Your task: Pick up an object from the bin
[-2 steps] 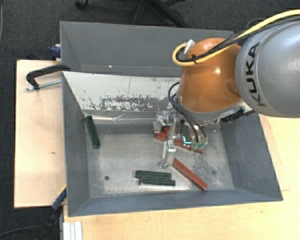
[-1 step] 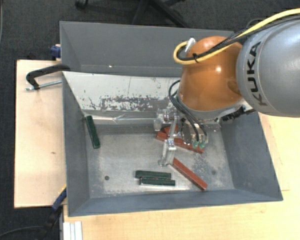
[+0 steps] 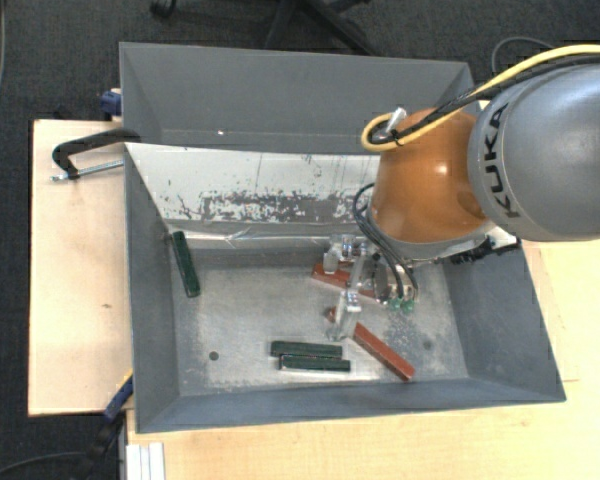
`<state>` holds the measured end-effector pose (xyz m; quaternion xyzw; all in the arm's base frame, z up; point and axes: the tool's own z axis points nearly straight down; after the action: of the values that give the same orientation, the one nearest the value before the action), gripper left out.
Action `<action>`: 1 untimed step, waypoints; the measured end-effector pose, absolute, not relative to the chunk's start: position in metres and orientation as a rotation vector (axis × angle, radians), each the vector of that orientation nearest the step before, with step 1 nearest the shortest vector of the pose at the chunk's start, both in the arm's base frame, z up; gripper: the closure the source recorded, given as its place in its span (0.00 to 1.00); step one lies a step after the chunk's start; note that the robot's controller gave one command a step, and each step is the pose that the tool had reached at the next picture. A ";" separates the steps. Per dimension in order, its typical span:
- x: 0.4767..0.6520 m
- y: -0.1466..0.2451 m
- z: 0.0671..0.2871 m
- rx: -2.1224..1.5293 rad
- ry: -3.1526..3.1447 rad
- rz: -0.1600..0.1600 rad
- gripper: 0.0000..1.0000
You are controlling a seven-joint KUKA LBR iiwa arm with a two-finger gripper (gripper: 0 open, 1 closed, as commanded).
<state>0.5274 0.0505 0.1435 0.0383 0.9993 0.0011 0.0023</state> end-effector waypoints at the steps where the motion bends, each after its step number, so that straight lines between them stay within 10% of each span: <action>1: 0.533 0.022 0.129 -0.062 3.141 0.001 0.00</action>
Offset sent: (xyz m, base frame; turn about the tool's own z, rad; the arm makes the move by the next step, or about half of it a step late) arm -0.0199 -0.0700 -0.0004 0.0702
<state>0.5330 0.0224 0.1288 -0.0196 0.9998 0.0005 -0.0001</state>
